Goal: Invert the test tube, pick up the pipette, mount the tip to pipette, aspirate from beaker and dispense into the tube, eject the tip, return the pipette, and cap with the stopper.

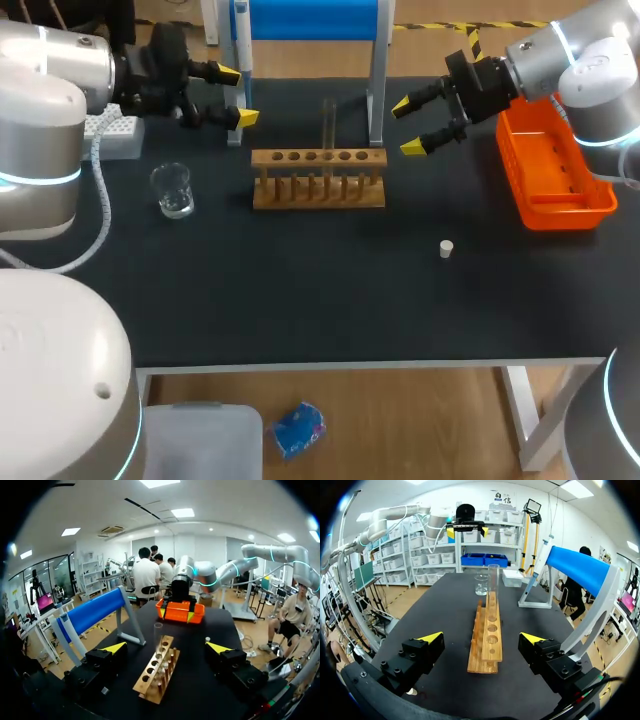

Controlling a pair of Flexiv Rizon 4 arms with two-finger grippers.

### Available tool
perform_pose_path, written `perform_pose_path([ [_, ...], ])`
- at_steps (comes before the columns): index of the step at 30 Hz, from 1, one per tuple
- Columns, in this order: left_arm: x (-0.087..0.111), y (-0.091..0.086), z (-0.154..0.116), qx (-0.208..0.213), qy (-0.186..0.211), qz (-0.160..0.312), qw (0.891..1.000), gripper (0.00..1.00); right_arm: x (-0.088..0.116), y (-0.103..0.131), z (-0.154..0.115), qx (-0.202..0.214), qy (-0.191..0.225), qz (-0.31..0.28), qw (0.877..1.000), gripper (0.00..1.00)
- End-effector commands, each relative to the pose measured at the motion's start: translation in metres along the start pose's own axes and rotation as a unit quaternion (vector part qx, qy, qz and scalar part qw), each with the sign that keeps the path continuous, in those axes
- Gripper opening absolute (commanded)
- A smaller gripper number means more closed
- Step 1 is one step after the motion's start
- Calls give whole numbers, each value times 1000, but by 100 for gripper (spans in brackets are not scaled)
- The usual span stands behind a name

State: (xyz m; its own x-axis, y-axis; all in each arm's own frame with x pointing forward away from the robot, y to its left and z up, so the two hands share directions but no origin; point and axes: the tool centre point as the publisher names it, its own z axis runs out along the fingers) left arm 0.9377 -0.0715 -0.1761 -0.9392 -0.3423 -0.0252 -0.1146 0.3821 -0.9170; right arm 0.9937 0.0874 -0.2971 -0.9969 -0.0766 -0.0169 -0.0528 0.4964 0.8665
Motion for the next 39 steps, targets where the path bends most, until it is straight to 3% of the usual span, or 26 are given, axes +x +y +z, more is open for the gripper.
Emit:
perform_pose_path([
  [1, -21, 16, -19, 5, -35, -26, 999, 100, -1, 0, 0, 0, 1, -1, 1000, 100],
  [3, -41, 36, -39, -14, -62, -52, 997, 100, -1, 0, 0, 0, 1, -1, 1000, 100],
  [9, -93, 88, -94, -18, -123, -92, 988, 100, -1, 0, 0, 0, 1, -1, 1000, 100],
  [19, -132, 145, -136, -38, -204, -156, 966, 100, -1, 0, 0, 0, 1, -1, 1000, 100],
  [39, -132, 145, -136, -38, -204, -156, 966, 100, -1, 0, 0, 0, 1, -1, 1000, 100],
])
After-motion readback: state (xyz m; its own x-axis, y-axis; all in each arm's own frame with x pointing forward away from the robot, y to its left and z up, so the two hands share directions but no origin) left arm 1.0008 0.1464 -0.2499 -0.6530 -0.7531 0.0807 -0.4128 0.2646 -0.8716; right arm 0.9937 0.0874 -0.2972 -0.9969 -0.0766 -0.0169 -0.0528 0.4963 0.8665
